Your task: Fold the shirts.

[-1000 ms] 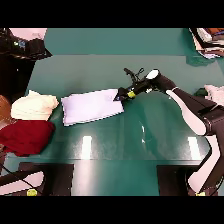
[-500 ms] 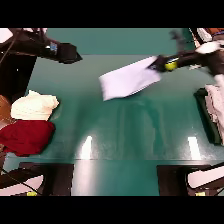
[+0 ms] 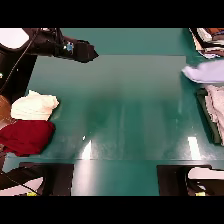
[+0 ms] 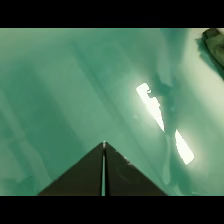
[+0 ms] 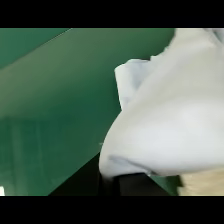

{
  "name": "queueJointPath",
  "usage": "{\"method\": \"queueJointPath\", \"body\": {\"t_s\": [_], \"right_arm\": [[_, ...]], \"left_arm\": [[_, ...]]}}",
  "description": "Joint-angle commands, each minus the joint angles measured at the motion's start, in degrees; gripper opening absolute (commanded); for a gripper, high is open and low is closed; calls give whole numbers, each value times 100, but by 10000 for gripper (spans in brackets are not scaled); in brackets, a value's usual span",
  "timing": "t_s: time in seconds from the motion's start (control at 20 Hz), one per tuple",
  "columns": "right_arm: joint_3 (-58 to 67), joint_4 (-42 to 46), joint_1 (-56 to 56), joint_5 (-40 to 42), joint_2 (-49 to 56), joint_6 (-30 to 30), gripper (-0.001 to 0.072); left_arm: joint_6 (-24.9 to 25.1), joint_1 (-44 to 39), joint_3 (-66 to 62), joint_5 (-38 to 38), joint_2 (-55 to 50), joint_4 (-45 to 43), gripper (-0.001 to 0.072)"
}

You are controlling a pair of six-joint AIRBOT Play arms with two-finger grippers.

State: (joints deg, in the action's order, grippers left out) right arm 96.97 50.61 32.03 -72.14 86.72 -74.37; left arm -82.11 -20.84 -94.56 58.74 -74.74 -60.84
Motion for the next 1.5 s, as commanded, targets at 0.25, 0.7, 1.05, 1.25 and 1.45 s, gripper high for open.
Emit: {"method": "queueJointPath", "body": {"t_s": [0.25,0.7,1.05,1.25,1.45], "right_arm": [[551,-850,699,-212,-57,-37,17],[1047,1005,1049,-1582,-715,-540,17],[-1239,1853,1755,-1641,-1808,-555,120],[-2236,1858,2288,-1657,-2260,-555,486],[-2420,1464,2415,-1482,-2568,-555,529]], "left_arm": [[-13,-48,0,-122,-13,-9,26],[9,-48,0,-114,-13,-46,26],[127,-48,0,-68,-13,-48,27],[221,-48,0,-66,-13,-48,26],[221,-48,0,-61,-13,-46,27]]}}
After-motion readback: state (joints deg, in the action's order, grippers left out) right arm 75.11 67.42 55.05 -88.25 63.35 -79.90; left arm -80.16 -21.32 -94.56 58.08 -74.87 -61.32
